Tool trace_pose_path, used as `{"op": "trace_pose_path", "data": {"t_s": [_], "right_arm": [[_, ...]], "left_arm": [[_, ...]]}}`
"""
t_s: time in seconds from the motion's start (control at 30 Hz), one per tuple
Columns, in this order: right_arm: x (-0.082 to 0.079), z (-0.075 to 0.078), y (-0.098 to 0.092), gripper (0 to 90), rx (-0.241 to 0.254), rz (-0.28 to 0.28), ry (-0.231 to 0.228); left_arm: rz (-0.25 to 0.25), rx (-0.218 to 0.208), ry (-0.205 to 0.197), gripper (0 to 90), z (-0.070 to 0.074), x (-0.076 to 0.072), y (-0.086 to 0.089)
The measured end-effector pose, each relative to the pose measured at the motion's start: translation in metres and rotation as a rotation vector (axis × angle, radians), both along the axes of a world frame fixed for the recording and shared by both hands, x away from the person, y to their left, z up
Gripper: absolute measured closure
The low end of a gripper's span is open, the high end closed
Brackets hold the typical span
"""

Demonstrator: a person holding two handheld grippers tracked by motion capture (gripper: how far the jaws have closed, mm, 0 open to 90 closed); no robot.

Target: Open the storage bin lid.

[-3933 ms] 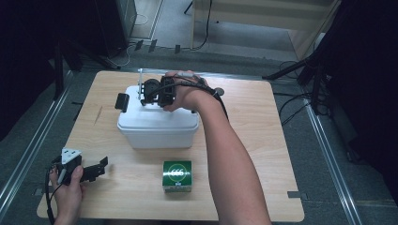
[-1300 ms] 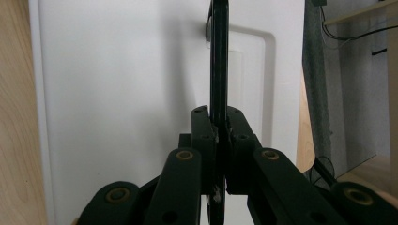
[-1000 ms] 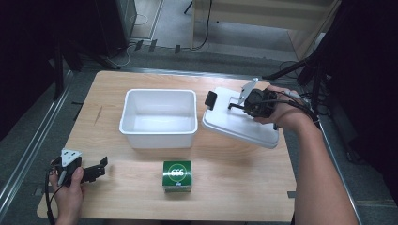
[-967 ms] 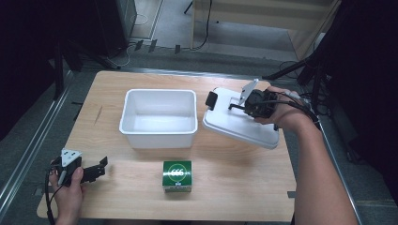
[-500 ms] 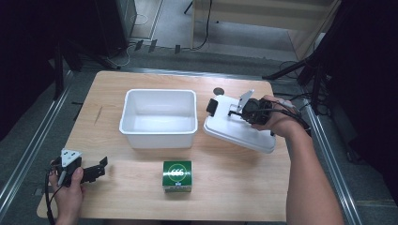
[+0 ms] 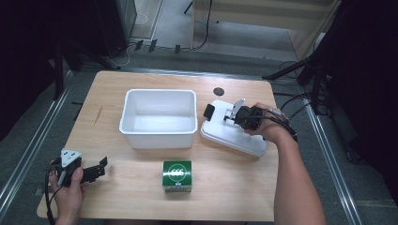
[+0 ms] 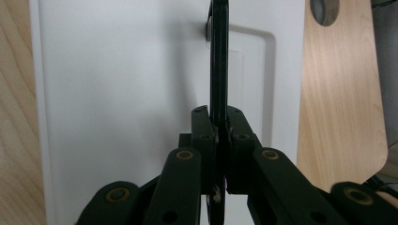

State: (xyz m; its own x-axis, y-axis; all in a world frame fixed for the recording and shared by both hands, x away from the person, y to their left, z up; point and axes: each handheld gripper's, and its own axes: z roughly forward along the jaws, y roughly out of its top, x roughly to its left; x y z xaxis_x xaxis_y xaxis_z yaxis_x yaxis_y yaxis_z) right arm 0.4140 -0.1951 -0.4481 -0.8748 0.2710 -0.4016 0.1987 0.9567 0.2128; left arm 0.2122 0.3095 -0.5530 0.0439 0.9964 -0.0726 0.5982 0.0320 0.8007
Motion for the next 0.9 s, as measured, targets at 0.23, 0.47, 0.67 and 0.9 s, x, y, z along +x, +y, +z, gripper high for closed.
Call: {"op": "trace_pose_path", "data": {"t_s": [0.23, 0.47, 0.67, 0.9], "right_arm": [[0.002, -0.017, 0.000, 85.2, -0.004, -0.030, -0.005], [0.000, -0.020, 0.000, 69.7, 0.069, -0.077, -0.004], [-0.008, -0.014, 0.002, 46.0, 0.074, -0.091, 0.025], [-0.024, -0.002, 0.001, 13.6, 0.107, -0.100, 0.054]], "left_arm": [[0.000, -0.001, 0.000, 0.0, 0.000, 0.000, 0.000], [0.000, 0.001, -0.001, 0.0, 0.000, 0.000, 0.000], [-0.001, -0.002, 0.000, 0.0, 0.000, 0.000, 0.000], [0.000, -0.001, 0.001, 0.0, 0.000, 0.000, 0.000]]}}
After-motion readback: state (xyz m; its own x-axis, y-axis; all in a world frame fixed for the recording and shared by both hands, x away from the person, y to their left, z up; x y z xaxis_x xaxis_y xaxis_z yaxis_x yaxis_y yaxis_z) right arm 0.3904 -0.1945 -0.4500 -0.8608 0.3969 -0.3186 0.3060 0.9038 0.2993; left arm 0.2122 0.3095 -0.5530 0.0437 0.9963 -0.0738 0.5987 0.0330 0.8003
